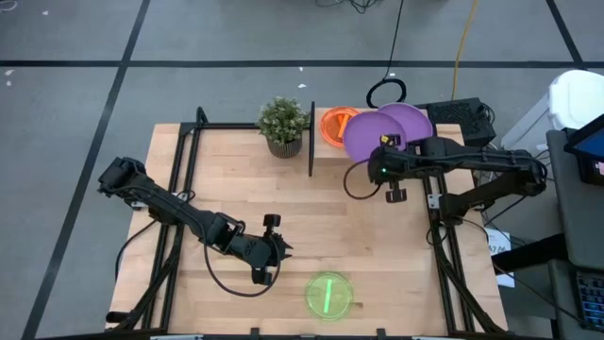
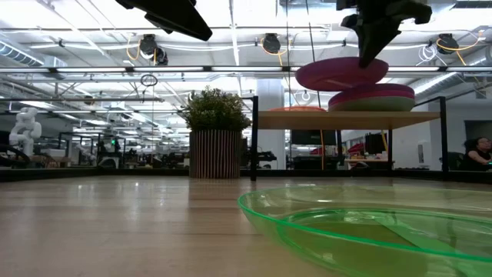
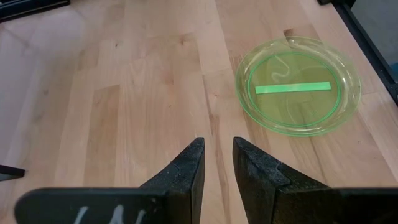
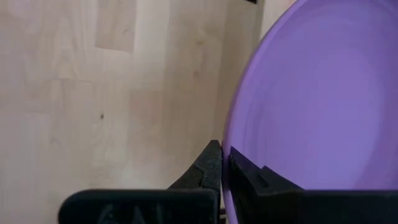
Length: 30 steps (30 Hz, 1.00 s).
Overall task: Place and stack plates onto a shelf
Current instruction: Stack the purple plate on top of the purple plate on the shelf
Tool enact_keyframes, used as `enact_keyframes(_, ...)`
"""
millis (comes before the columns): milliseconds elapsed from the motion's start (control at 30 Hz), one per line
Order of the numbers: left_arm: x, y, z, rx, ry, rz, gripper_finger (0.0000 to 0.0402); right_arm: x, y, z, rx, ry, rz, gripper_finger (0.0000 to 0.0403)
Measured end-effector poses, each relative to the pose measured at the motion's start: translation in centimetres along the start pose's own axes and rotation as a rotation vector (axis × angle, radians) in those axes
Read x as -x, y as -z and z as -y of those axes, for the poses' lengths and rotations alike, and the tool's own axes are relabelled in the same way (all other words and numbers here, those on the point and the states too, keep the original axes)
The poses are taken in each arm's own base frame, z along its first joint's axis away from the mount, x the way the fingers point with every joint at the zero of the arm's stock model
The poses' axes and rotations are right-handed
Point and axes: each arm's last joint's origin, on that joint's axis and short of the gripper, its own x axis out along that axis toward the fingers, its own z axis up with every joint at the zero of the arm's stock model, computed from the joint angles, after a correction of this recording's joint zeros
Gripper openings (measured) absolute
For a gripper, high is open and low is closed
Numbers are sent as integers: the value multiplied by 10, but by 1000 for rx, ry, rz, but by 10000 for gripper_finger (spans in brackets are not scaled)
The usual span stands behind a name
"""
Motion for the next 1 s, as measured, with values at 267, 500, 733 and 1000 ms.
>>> enact_keyframes(267, 0, 0, 0, 2, 0, 0, 90, 3, 11, 12, -43, 23, 2, 0)
enact_keyframes(500, -9, 16, 1, 4, 1, 5, 90, 12, 21, 17, -89, -9, 48, 0)
enact_keyframes(733, -15, 29, 2, 8, 2, 12, 90, 12, 22, 17, -120, -49, 55, 0)
enact_keyframes(1000, -15, 22, 3, 5, 9, 81, 90, 12, 22, 17, -149, -53, 60, 0)
